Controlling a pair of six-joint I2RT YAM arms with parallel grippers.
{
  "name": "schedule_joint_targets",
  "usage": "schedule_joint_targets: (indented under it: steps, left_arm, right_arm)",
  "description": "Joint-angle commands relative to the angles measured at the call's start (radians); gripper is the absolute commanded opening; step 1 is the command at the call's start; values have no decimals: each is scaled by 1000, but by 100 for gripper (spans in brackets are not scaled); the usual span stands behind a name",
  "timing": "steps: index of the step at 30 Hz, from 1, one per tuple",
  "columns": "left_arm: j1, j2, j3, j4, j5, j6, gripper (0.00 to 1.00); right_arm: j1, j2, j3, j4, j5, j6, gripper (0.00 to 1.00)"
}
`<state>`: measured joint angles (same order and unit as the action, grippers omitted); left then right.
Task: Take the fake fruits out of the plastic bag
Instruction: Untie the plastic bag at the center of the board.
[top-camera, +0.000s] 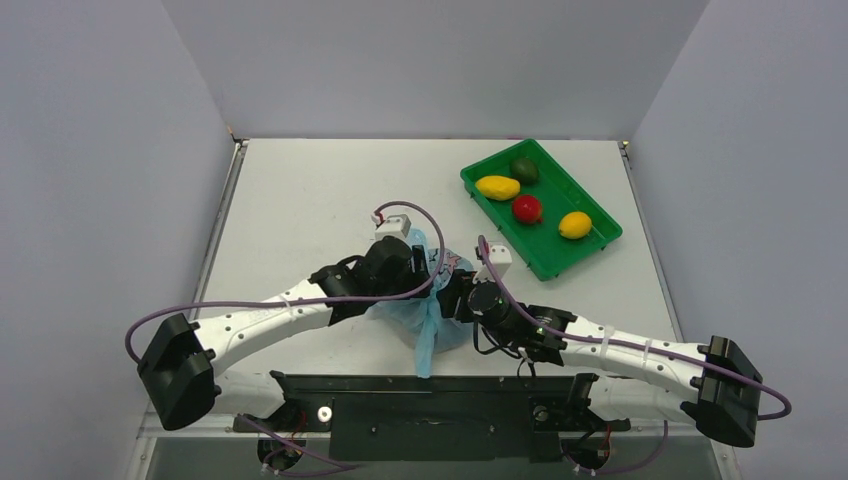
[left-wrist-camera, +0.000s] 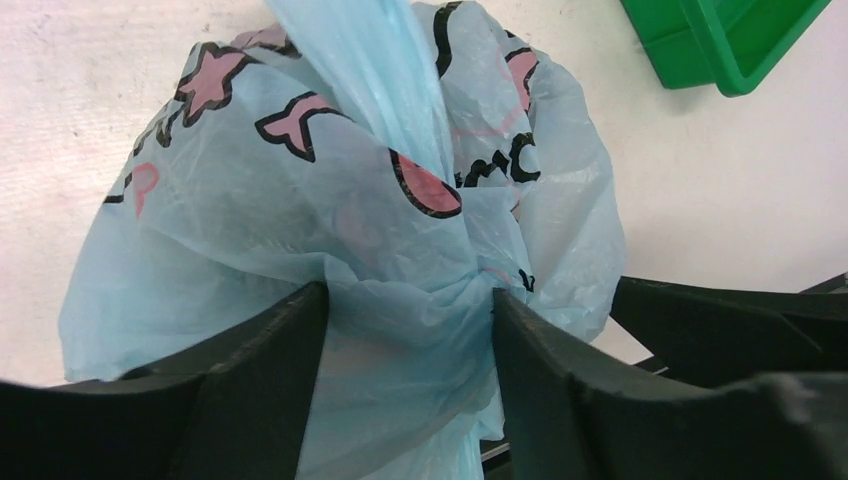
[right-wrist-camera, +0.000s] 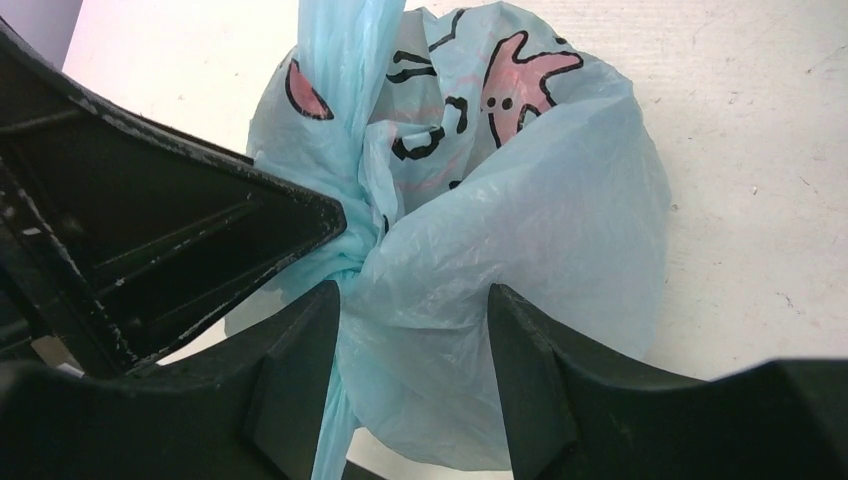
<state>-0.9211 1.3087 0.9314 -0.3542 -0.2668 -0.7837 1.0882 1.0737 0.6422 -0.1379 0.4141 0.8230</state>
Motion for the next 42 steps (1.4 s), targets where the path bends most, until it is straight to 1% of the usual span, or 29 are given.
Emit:
schedule_joint_targets:
  steps: [1, 4, 5, 6, 8, 10, 15, 17, 18, 19, 20, 21, 22, 24, 25, 27, 28, 29, 30, 32, 33, 34, 35, 36, 37, 38, 41, 42]
  left_arm:
    - [-9, -49, -51, 101, 47, -50, 51]
    - [-19, -76, -78, 100, 48, -74, 41]
    - [-24, -93, -93, 98, 47, -78, 35]
    - [-25, -105, -100, 99, 45, -89, 32]
    - [-29, -141, -137, 116, 43, -107, 23]
    - [-31, -177, -169, 142, 47, -128, 19]
    - [-31, -212, -198, 157, 47, -158, 17]
    - [-30, -217, -204, 161, 44, -167, 20]
    - [-31, -220, -214, 174, 47, -171, 27]
    - [-31, -227, -220, 181, 53, -179, 30]
    - [-31, -230, -232, 193, 56, -182, 37]
    - [-31, -239, -237, 195, 62, -189, 41]
    - [-34, -244, -248, 196, 64, -191, 47]
    - [-39, -263, -264, 191, 66, -194, 52]
    - [-41, -278, -272, 190, 66, -198, 52]
    - [-44, -301, -290, 183, 69, -205, 49]
    - [-45, -313, -298, 171, 70, -208, 46]
    - [-45, -319, -300, 162, 73, -212, 42]
    - [-46, -329, -307, 156, 74, -214, 40]
    - [-55, -340, -328, 176, 78, -222, 35]
    - [-57, -340, -345, 188, 79, -227, 33]
    - [-59, -340, -351, 206, 82, -231, 32]
    - [-59, -339, -355, 210, 81, -235, 25]
    - [-60, -337, -354, 208, 79, -236, 21]
    - [-60, -336, -352, 203, 76, -236, 14]
    - [-61, -334, -350, 201, 73, -233, 12]
    - [-63, -330, -329, 175, 73, -232, 0]
    - [-65, -331, -323, 169, 67, -229, 0]
  right_arm:
    - [7, 10, -8, 62, 10, -17, 54]
    - [7, 20, -3, 58, 14, -19, 56]
    - [7, 22, -3, 57, 13, -20, 57]
    - [7, 23, -3, 58, 13, -21, 57]
    - [7, 26, -4, 61, 7, -20, 57]
    - [7, 32, -5, 64, -4, -20, 58]
    - [26, 30, -13, 87, -45, -16, 58]
    - [41, 26, -20, 96, -49, -19, 60]
    - [51, 26, -26, 101, -48, -20, 60]
    - [56, 25, -29, 105, -48, -21, 61]
    - [63, 27, -33, 108, -48, -21, 61]
    - [67, 29, -35, 112, -46, -21, 62]
    - [72, 31, -36, 112, -42, -22, 62]
    - [79, 35, -44, 118, -27, -22, 61]
    - [80, 37, -51, 121, -22, -21, 61]
    - [80, 39, -60, 128, -9, -17, 55]
    - [81, 39, -61, 128, -6, -14, 48]
    - [80, 38, -60, 129, -5, -13, 43]
    - [80, 37, -57, 129, -8, -11, 35]
    - [82, 37, -55, 129, -12, -17, 27]
    - [84, 38, -58, 143, -12, -17, 25]
    - [85, 40, -59, 152, -11, -19, 18]
    - [84, 41, -55, 148, -9, -20, 14]
    - [85, 42, -51, 129, 0, -20, 7]
    - [85, 41, -48, 119, 3, -19, 6]
    - [85, 36, -49, 111, 9, -18, 4]
    - [85, 15, -67, 118, 21, -15, 3]
    - [85, 7, -65, 116, 21, -15, 2]
